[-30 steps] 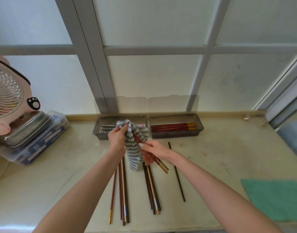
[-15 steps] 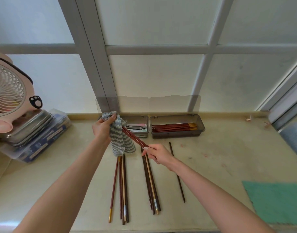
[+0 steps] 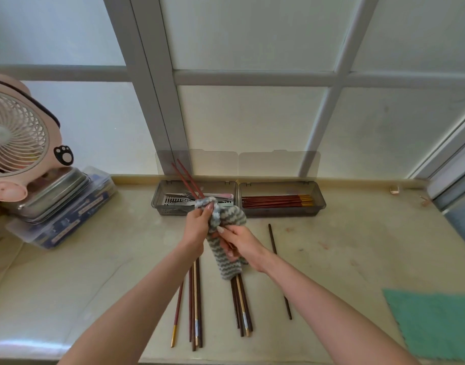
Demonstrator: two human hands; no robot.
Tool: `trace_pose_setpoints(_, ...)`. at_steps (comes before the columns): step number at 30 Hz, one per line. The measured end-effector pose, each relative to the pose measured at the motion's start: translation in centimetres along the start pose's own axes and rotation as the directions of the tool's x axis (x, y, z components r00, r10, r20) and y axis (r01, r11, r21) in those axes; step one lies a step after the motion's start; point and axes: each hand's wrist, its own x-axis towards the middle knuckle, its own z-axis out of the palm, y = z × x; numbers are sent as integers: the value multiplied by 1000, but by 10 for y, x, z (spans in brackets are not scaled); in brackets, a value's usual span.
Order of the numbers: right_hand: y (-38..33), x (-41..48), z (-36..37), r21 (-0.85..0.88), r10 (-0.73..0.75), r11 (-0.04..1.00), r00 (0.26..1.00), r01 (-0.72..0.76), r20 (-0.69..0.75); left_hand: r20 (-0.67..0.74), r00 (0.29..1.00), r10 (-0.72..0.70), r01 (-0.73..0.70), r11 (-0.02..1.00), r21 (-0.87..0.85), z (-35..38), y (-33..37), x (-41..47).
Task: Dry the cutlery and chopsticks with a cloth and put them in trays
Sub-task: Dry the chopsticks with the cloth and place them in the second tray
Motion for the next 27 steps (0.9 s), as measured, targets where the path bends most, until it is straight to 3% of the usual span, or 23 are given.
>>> trace_pose_setpoints(4, 1, -5, -4, 37, -14, 999, 999, 12, 45, -87, 996, -28, 21, 996, -85, -8, 15, 10)
trace_pose_setpoints(7, -2, -2, -1, 78, -6, 997, 1000, 9, -30, -94, 995, 12, -17, 998, -61, -3, 12, 10)
trace_pose_setpoints(12, -17, 5, 18, 129, -14, 991, 984, 38, -178, 94, 987, 128, -140, 981, 131, 19, 4, -8)
trace_pose_setpoints(14, -19, 4, 14, 23, -64, 997, 978, 70, -199, 101, 989, 104, -118, 982, 147, 14, 12, 0)
trace_pose_setpoints(17, -26, 1, -2, -327, -207, 940, 920, 93, -334, 63, 997, 44, -54, 984, 169, 1, 22, 11)
trace_pose_setpoints(19, -34, 6, -15, -343, -340, 922, 807, 183, -483, 154, 988, 18, -58, 963, 261, 0, 24, 9)
trace_pose_setpoints(20, -39, 10, -21, -312, -345, 928, 792, 205, -504, 224, 974, -9, -66, 944, 324, 2, 24, 6)
trace_pose_setpoints(23, -46, 23, -30, -90, -171, 984, 941, 151, -294, 425, 900, -94, -86, 918, 386, 5, 22, -2)
trace_pose_setpoints(27, -36, 24, -34, 98, -122, 985, 972, 144, -200, 541, 828, -150, -92, 915, 394, 10, 13, -4)
